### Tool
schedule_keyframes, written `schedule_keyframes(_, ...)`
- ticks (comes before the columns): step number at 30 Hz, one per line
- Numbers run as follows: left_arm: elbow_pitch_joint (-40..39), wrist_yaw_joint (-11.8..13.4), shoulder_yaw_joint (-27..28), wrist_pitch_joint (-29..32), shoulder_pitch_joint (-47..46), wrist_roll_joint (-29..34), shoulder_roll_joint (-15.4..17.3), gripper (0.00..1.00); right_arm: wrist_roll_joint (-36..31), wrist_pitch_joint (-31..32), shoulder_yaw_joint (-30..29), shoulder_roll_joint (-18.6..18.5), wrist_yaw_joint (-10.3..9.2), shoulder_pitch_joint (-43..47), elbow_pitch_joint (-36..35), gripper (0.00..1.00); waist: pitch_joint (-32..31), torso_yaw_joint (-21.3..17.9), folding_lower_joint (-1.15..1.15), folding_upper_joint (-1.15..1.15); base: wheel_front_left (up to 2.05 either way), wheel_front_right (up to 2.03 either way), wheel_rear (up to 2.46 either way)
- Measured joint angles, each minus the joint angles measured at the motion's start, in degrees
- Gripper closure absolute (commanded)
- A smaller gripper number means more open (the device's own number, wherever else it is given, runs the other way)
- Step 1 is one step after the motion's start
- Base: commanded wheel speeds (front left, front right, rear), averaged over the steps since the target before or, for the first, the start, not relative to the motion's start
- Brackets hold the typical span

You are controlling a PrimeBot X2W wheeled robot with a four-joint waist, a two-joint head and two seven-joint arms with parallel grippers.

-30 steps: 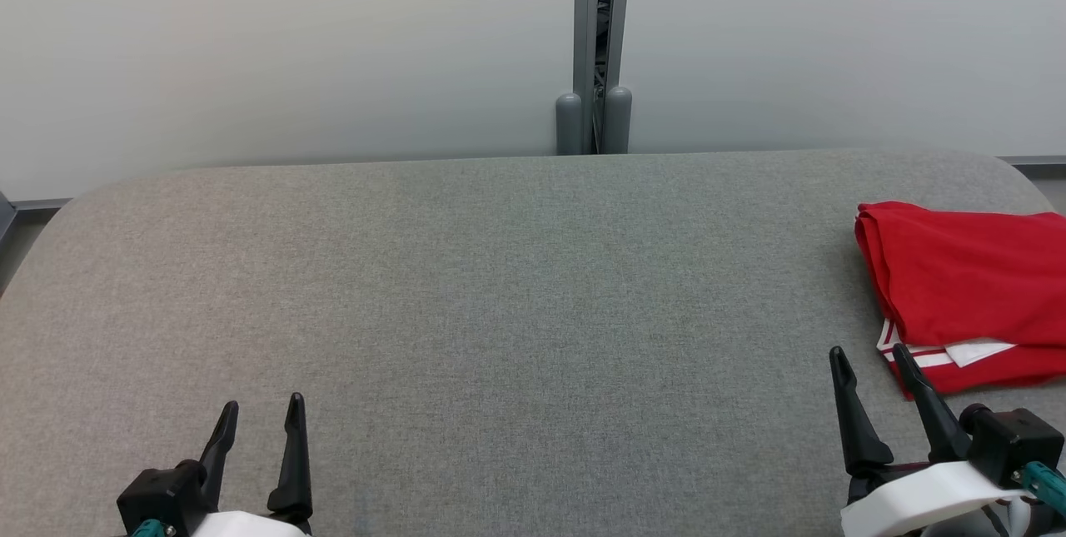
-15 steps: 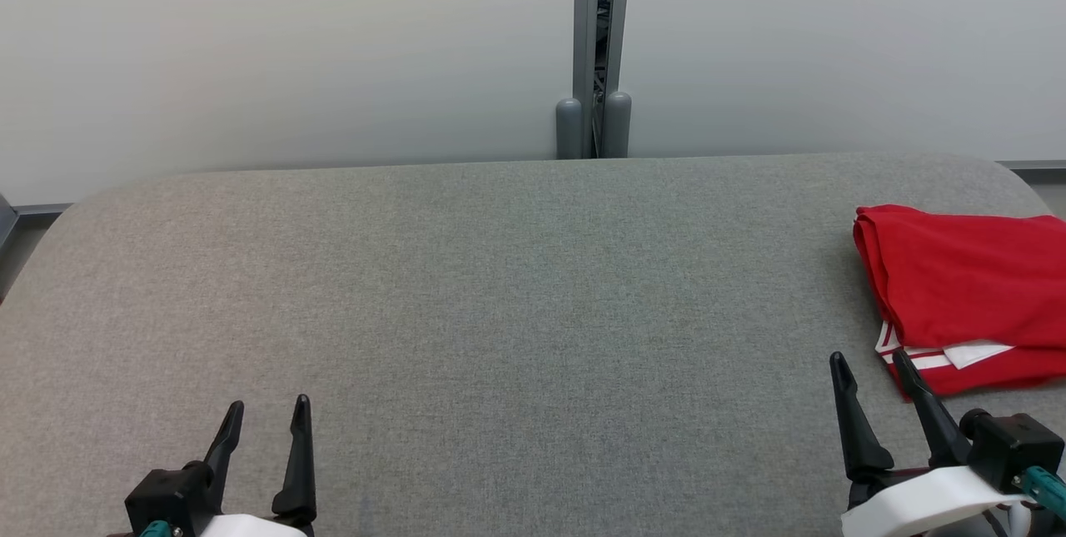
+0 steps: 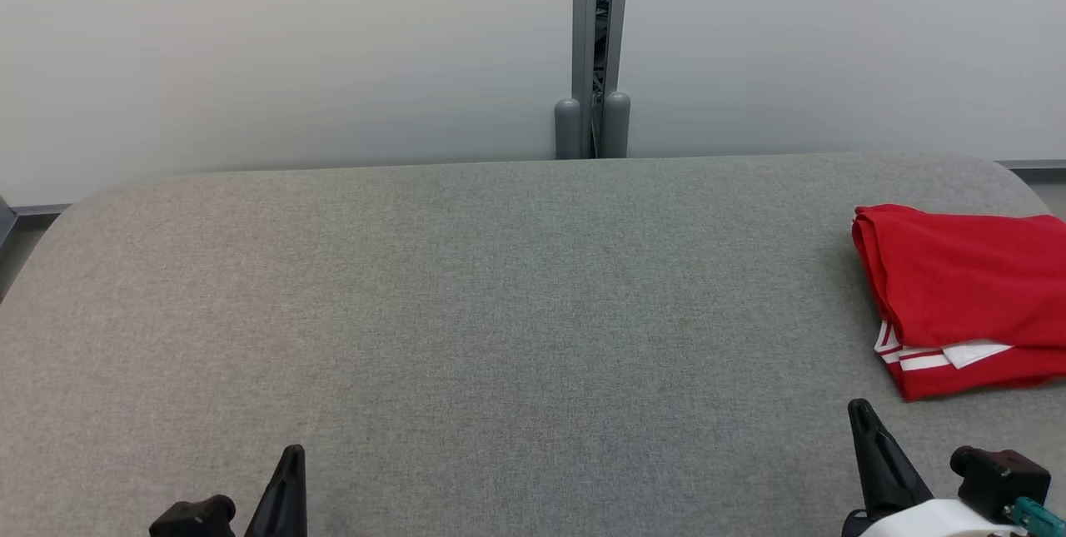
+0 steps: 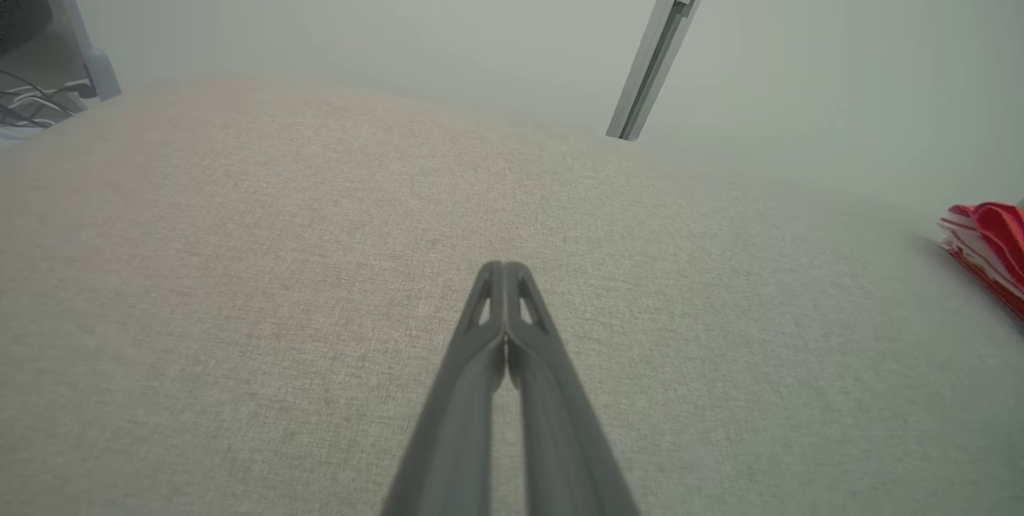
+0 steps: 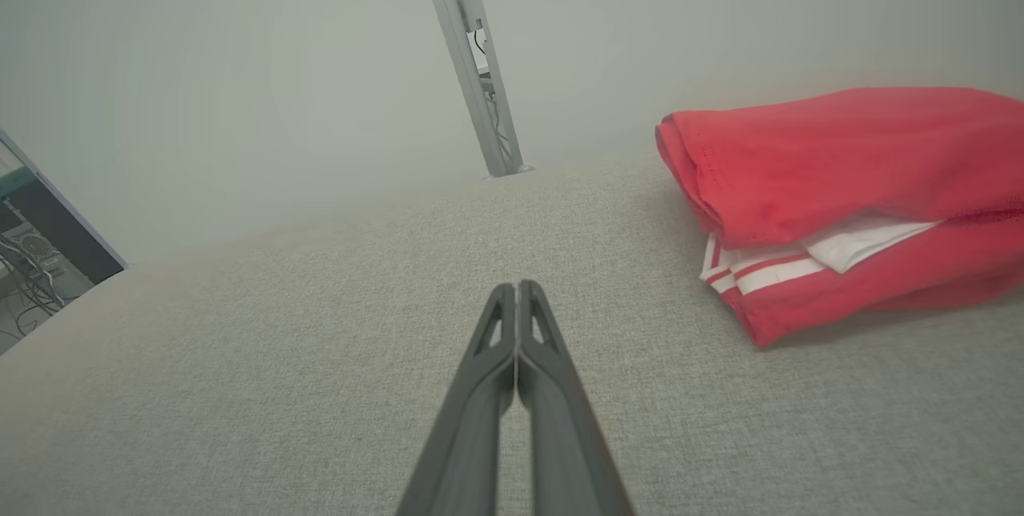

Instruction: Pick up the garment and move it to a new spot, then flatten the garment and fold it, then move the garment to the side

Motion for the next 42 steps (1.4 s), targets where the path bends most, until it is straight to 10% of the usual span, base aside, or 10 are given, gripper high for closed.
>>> schedule_keyframes(42, 1.9, -10.55, 14.43, 9.62, -4.42, -26.73, -6.05, 1.0, 36.1, 6.22, -2.31, -0.3, 0.0, -4.09, 0.36, 1.0, 0.77, 0.31, 0.0, 0.0, 0.0, 0.0, 0.0)
